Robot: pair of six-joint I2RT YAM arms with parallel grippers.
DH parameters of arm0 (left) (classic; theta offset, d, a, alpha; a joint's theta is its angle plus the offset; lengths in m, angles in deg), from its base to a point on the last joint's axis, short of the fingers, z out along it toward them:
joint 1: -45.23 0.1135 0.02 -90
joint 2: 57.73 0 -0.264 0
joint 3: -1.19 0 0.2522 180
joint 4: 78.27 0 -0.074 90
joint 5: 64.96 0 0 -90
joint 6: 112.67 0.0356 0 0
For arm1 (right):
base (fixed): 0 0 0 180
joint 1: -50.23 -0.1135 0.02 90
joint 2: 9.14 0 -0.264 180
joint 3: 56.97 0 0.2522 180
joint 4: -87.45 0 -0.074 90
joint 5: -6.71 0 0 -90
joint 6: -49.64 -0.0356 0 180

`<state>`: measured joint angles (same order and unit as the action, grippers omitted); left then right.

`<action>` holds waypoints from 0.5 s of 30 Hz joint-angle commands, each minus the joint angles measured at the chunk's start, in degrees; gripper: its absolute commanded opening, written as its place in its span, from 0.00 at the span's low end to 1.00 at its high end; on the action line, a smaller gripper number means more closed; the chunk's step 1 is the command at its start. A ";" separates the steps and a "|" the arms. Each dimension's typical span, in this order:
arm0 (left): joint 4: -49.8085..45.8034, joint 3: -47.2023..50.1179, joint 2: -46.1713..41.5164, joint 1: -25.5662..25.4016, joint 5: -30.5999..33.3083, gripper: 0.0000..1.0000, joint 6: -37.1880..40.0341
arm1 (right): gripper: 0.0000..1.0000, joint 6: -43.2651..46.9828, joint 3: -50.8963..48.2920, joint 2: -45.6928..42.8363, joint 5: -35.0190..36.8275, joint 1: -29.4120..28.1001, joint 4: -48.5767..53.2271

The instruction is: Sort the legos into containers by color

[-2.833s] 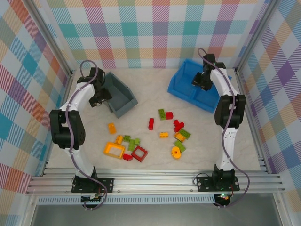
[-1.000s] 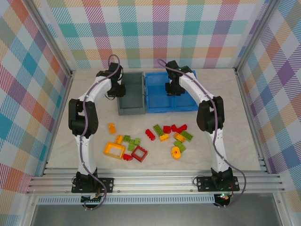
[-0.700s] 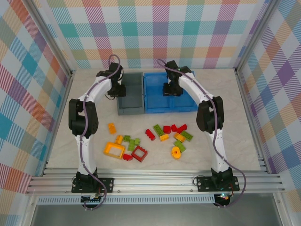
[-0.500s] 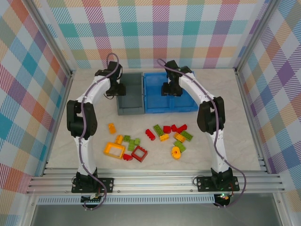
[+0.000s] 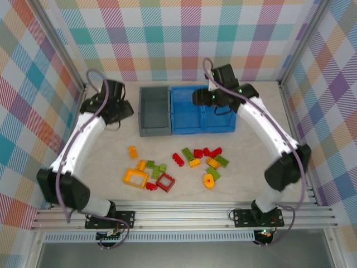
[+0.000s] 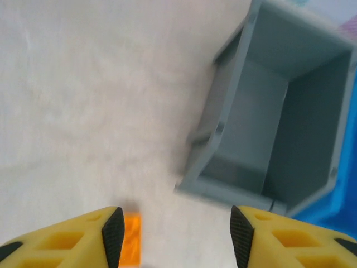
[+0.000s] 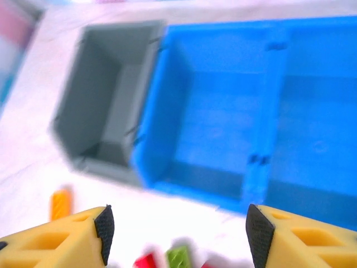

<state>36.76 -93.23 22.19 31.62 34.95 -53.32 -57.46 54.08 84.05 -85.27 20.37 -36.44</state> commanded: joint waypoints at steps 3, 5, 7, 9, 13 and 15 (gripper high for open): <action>-4.02 20.13 -14.91 -7.73 -3.58 0.49 -17.02 | 0.66 4.89 -19.41 -13.88 -10.99 -13.09 -11.54; -5.31 25.68 -19.20 -10.89 -3.18 0.47 -21.77 | 0.66 3.75 -25.40 -17.95 -10.69 -18.41 -13.66; -6.07 30.23 -23.30 -14.55 -1.91 0.45 -26.76 | 0.66 2.09 -30.42 -21.02 -8.21 -23.65 -14.98; -7.20 33.75 -26.72 -17.32 -1.23 0.44 -31.55 | 0.66 0.78 -34.35 -23.08 -6.97 -27.33 -15.97; -7.86 40.56 -33.42 -21.28 -1.49 0.42 -41.61 | 0.66 -1.65 -38.80 -24.94 -3.57 -32.44 -16.84; -5.32 44.71 -35.54 -21.89 -3.04 0.41 -45.11 | 0.66 -2.20 -39.99 -25.40 -3.19 -33.80 -17.65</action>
<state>31.13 -52.51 -11.05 11.04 32.52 -88.32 -57.61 15.07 60.60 -90.43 -12.09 -49.82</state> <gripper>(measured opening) 0.409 0.662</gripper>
